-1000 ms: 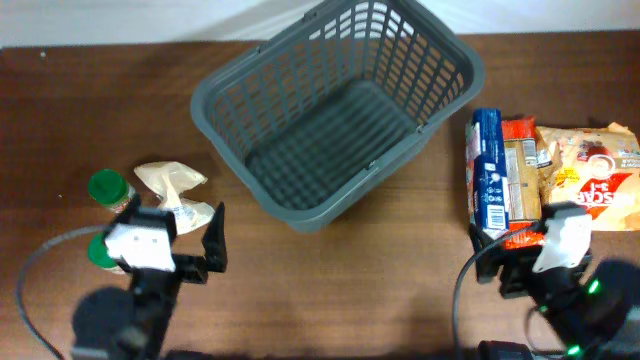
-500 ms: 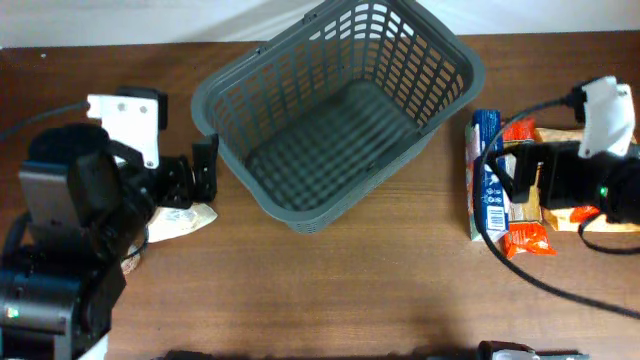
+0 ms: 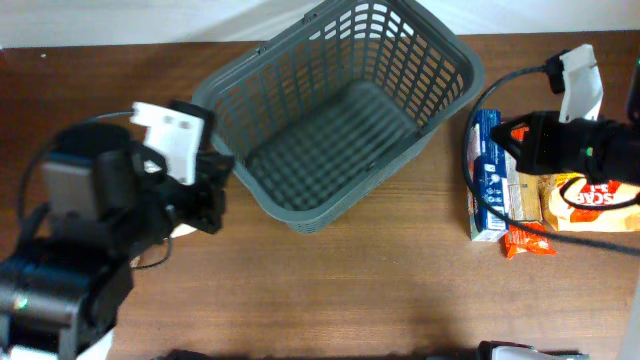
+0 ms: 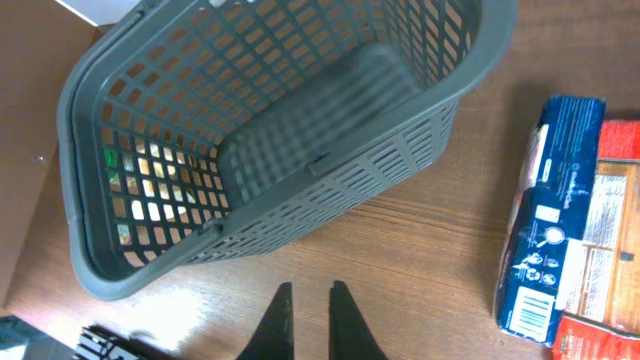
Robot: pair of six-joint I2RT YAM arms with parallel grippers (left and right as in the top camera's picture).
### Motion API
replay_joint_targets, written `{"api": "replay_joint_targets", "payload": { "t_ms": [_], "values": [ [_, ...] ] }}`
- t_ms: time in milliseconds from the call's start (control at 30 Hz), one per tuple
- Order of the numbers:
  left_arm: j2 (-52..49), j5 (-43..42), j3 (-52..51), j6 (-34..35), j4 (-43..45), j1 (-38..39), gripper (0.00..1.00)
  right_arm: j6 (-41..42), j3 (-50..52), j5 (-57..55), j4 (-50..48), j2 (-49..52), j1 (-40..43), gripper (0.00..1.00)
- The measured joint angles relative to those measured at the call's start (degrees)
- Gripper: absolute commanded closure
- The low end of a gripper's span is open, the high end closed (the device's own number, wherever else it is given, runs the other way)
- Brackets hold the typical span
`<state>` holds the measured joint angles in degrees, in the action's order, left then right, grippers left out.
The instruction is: Pack container
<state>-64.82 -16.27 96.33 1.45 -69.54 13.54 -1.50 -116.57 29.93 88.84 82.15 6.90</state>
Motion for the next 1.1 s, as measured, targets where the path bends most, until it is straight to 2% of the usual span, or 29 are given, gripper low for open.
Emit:
{"api": "replay_joint_targets", "payload": {
  "t_ms": [167, 300, 500, 733, 1100],
  "values": [
    [-3.76, 1.31, 0.0, -2.05, -3.8, 10.64, 0.98, 0.85, -0.02, -0.02, -0.24, 2.6, -0.02, 0.96],
    [-5.97, 6.38, 0.0, -4.11, -4.74, 21.05, 0.98, 1.09, -0.02, -1.42, -2.03, 4.9, -1.25, 0.96],
    [-10.03, 15.3, 0.0, -7.98, -6.4, 34.42, 0.98, 1.11, -0.02, -7.13, -6.73, 8.0, -7.78, 0.96],
    [-15.58, 19.37, 0.0, -9.18, -8.66, 36.92, 0.98, 1.07, -0.02, -12.66, -10.08, 11.47, -13.73, 0.96],
    [-23.52, 20.68, 0.0, -10.99, -7.02, 37.03, 0.98, 1.07, -0.02, -14.82, -15.76, 18.14, -14.03, 0.96]
  ]
}}
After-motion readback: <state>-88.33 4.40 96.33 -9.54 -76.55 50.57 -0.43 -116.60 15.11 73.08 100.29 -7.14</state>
